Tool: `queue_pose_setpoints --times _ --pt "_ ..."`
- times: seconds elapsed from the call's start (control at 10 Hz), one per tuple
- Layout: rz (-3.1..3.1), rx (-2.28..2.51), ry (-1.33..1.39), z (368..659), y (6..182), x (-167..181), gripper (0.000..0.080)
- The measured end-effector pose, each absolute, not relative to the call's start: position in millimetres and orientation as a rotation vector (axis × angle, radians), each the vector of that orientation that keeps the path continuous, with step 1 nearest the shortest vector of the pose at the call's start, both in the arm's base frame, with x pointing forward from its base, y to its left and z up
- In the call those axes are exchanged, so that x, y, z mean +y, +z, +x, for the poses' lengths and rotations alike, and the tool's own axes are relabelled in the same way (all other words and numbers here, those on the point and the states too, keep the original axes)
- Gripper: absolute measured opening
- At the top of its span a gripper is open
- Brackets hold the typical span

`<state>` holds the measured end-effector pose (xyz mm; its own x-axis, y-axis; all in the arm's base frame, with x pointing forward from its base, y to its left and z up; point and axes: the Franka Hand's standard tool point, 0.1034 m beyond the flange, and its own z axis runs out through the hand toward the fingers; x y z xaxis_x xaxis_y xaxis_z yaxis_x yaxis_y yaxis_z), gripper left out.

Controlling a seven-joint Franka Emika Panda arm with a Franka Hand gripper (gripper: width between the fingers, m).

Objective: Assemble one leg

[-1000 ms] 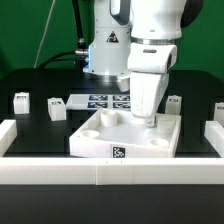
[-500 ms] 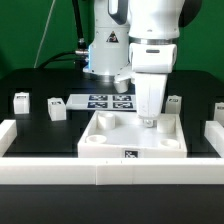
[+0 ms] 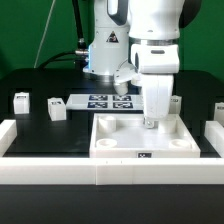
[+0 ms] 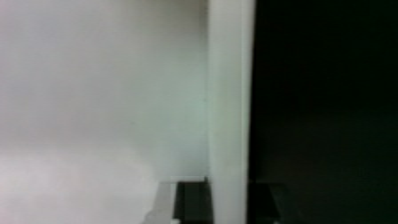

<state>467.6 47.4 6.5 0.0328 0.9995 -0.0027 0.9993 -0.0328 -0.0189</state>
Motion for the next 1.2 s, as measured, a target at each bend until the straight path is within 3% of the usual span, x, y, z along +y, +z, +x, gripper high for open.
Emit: queue_pose_setpoints --times 0.5,1.1,1.2 --pt "-2.201 -2.219 -0.006 490 6.9 72 0.0058" --pt "-2.213 -2.189 0.013 491 6.5 90 0.0058" --pt "-2.214 -2.188 0.013 491 6.5 90 0.0143"
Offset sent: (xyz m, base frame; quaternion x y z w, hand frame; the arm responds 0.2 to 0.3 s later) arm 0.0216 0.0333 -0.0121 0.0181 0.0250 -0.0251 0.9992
